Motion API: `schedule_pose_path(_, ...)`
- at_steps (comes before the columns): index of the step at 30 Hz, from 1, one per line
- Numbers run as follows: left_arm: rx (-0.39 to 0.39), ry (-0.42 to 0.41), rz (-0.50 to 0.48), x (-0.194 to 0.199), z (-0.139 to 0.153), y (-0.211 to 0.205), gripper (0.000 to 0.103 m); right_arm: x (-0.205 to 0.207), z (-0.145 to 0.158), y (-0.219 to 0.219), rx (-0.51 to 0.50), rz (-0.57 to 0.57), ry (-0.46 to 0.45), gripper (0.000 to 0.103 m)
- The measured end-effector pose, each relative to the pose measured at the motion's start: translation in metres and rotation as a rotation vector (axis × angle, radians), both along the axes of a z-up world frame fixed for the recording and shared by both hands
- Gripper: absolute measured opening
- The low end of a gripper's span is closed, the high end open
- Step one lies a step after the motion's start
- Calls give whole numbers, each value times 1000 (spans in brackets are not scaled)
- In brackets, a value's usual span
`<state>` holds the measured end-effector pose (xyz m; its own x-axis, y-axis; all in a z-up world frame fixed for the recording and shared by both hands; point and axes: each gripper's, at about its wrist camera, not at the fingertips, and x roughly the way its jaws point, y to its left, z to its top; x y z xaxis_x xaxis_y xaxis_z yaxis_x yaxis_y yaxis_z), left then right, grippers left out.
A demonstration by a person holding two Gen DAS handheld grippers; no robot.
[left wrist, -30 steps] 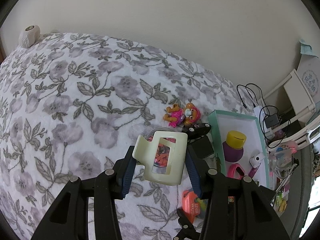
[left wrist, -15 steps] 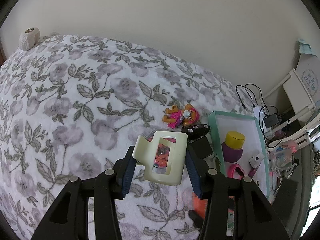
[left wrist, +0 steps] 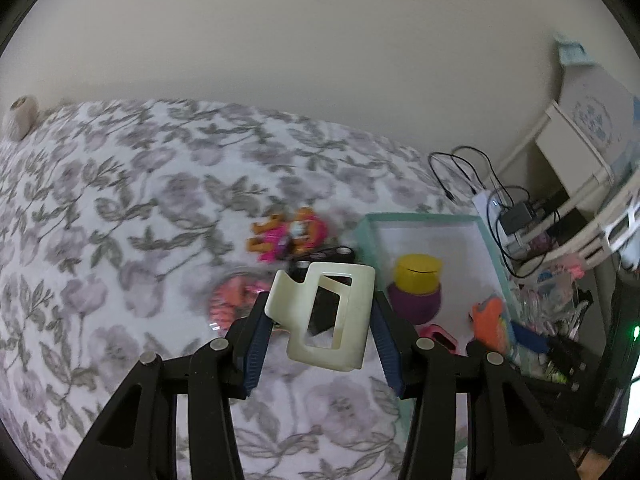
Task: Organize rigid objects
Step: 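Drop the cream holder into the teal box with the left tool while the right tool carries the case, then move the left tool to the clear jar while the right tool approaches the black block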
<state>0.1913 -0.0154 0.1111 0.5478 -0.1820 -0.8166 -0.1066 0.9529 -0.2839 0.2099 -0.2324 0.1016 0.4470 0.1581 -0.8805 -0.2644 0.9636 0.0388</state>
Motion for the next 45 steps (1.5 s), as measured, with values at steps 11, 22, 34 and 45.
schedule_pose_path(11,55,14,-230,13,-12,-102,50,6,-23,-55,-8,-71,14,69)
schedule_pose_path(22,131,102,-323,18,-46,-150,50,-2,-56,-80,-36,-97,74,69)
schedule_pose_path(34,88,161,-317,19,-61,-146,64,-1,-60,-75,-76,-75,95,70)
schedule_pose_path(45,3,100,-276,19,-22,-114,76,-3,-36,-65,-83,-65,56,75)
